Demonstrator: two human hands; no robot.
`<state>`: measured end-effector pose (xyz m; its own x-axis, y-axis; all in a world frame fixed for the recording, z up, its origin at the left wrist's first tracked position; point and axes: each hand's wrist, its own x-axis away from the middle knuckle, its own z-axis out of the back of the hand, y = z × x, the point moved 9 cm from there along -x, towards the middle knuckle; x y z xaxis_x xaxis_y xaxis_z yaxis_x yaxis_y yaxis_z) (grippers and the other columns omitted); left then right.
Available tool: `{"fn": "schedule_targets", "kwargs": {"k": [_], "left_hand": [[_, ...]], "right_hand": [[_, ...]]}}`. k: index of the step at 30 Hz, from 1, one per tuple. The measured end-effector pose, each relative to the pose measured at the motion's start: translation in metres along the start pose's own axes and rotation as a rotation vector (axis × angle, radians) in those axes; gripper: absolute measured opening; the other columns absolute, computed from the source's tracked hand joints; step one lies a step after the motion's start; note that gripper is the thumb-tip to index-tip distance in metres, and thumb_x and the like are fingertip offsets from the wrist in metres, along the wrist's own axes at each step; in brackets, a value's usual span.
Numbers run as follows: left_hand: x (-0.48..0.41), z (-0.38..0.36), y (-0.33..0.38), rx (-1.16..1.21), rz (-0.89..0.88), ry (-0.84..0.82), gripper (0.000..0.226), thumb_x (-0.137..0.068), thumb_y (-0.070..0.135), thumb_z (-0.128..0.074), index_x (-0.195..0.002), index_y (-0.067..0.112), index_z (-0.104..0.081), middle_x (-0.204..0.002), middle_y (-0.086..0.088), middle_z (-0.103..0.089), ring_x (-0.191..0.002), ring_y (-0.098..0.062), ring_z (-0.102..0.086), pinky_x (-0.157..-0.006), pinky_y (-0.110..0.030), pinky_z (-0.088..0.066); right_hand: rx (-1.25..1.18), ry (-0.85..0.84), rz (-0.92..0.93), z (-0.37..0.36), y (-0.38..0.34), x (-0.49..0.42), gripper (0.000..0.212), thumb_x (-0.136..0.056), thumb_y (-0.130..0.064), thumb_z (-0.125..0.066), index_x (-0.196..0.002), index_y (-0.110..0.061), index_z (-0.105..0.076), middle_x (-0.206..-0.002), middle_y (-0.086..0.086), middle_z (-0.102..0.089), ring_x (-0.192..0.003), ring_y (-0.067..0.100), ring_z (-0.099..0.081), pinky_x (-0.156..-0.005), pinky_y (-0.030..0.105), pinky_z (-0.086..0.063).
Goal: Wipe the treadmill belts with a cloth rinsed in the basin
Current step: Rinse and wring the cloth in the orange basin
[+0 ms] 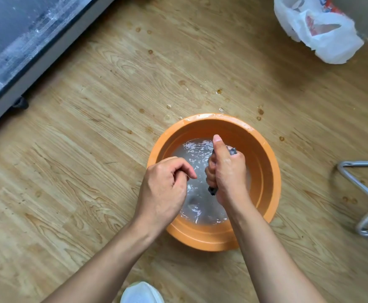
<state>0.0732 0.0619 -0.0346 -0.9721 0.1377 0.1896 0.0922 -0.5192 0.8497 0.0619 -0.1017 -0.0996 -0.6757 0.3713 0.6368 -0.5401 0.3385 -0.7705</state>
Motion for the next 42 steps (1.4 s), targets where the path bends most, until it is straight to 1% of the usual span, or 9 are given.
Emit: {"fn": "schedule_targets", "kwargs": {"k": [5,8,12,14,18,22,27,32,42], "left_hand": [[0.004,-0.005,-0.006,-0.027,-0.026,-0.042,0.039,-0.088,-0.006,-0.053,-0.078,0.025,-0.075,-0.082,0.014,-0.072,-0.083,-0.008,-0.069,-0.073,-0.03,-0.055],[0.002,-0.001,-0.004,-0.011,-0.045,-0.021,0.037,-0.089,-0.005,-0.056,-0.08,0.024,-0.075,-0.084,0.014,-0.072,-0.085,-0.008,-0.069,-0.073,-0.026,-0.053],[0.0,-0.022,0.009,0.042,-0.201,-0.238,0.02,-0.087,0.004,-0.076,-0.098,0.02,-0.078,-0.096,0.011,-0.072,-0.087,-0.012,-0.07,-0.074,-0.02,-0.05],[-0.001,-0.026,0.009,0.083,-0.214,-0.234,0.022,-0.085,0.007,-0.082,-0.105,0.017,-0.078,-0.101,0.009,-0.073,-0.089,-0.014,-0.071,-0.076,-0.023,-0.054],[0.002,-0.037,0.035,0.024,-0.359,-0.311,0.039,-0.091,-0.003,-0.062,-0.124,0.014,-0.076,-0.124,0.005,-0.074,-0.118,-0.009,-0.067,-0.106,-0.033,-0.051],[0.007,-0.025,0.052,-0.118,-0.452,-0.35,0.049,-0.083,0.002,-0.047,-0.113,0.023,-0.08,-0.112,0.013,-0.077,-0.104,-0.007,-0.069,-0.094,-0.03,-0.055],[-0.014,0.017,0.041,-0.111,-0.329,-0.067,0.031,-0.089,-0.009,-0.059,-0.093,0.016,-0.076,-0.09,0.012,-0.071,-0.075,0.01,-0.056,-0.072,-0.007,-0.036],[-0.026,-0.002,0.001,0.094,-0.049,-0.085,0.033,-0.089,-0.007,-0.053,-0.086,0.024,-0.065,-0.082,0.008,-0.07,-0.073,-0.015,-0.068,-0.068,-0.03,-0.054],[-0.016,-0.018,-0.012,-0.166,-0.099,-0.212,0.021,-0.092,0.007,-0.056,-0.091,0.026,-0.064,-0.09,0.014,-0.067,-0.081,-0.004,-0.062,-0.071,-0.023,-0.047]], "right_hand": [[-0.196,-0.127,-0.052,-0.018,0.001,-0.003,0.049,-0.108,-0.048,-0.048,-0.069,-0.019,-0.045,-0.056,0.0,-0.029,-0.046,0.013,-0.022,-0.043,0.022,-0.015],[-0.392,-0.218,-0.173,-0.021,0.005,0.001,0.043,-0.107,-0.036,-0.032,-0.098,-0.006,-0.062,-0.074,0.01,-0.049,-0.058,0.019,-0.046,-0.046,0.026,-0.036],[-0.59,-0.218,-0.221,-0.018,0.008,0.013,0.023,-0.105,-0.003,-0.047,-0.121,-0.007,-0.062,-0.112,0.029,-0.068,-0.085,0.029,-0.075,-0.078,0.035,-0.062],[-0.671,-0.182,-0.233,-0.018,0.012,0.017,0.021,-0.103,0.0,-0.048,-0.116,-0.009,-0.062,-0.113,0.027,-0.069,-0.087,0.03,-0.076,-0.089,0.039,-0.057],[-0.709,-0.136,-0.224,-0.022,0.017,0.019,0.023,-0.097,-0.012,-0.043,-0.095,-0.004,-0.065,-0.081,0.015,-0.061,-0.081,0.027,-0.065,-0.073,0.03,-0.056],[-0.787,-0.075,-0.22,-0.011,0.013,0.007,0.024,-0.079,-0.002,-0.036,-0.078,-0.004,-0.06,-0.078,0.014,-0.06,-0.069,0.024,-0.059,-0.053,0.024,-0.05],[-0.372,-0.058,-0.128,0.005,-0.003,-0.004,0.03,-0.09,-0.023,-0.045,-0.06,-0.018,-0.042,-0.063,0.005,-0.041,-0.05,0.017,-0.03,-0.049,0.025,-0.013],[-0.014,-0.011,0.026,-0.002,-0.006,-0.008,0.055,-0.104,-0.04,-0.058,-0.057,-0.024,-0.036,-0.05,0.002,-0.033,-0.044,0.015,-0.024,-0.045,0.023,-0.017],[0.47,-0.138,0.293,-0.011,0.002,-0.024,0.07,-0.105,-0.053,-0.049,-0.055,-0.005,-0.041,-0.046,0.005,-0.044,-0.046,0.02,-0.039,-0.052,0.033,-0.032]]}}
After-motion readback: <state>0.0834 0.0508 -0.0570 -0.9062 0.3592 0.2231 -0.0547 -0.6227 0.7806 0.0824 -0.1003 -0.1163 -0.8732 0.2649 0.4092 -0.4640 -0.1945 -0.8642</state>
